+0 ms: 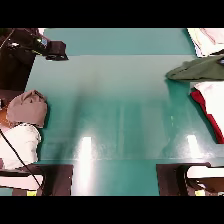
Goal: Fold the shirts.
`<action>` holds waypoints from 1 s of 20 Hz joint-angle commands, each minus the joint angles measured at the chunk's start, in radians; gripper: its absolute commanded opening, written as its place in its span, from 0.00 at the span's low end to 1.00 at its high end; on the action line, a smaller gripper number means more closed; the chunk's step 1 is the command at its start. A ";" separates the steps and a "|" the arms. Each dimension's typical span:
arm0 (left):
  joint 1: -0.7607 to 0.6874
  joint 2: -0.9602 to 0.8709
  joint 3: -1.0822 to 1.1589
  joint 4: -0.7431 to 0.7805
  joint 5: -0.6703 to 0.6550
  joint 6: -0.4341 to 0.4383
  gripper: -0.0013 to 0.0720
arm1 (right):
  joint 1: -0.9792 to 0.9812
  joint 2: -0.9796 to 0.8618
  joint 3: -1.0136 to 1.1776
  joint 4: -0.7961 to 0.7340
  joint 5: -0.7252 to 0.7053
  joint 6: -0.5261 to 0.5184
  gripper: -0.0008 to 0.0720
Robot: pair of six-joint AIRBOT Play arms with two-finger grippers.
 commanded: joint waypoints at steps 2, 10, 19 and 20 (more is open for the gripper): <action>-0.016 0.000 0.000 -0.010 0.014 0.000 0.05 | -0.085 0.008 0.110 0.022 0.023 -0.004 0.03; -0.016 0.000 0.000 -0.008 0.015 0.002 0.05 | -0.161 0.026 0.269 -0.143 0.246 0.121 0.04; -0.016 0.000 0.000 -0.008 0.013 0.053 0.05 | -0.315 0.256 -0.061 -0.453 0.288 0.207 0.04; -0.016 0.000 0.000 -0.008 0.012 0.053 0.05 | -0.336 0.270 -0.101 -0.461 0.294 0.207 0.04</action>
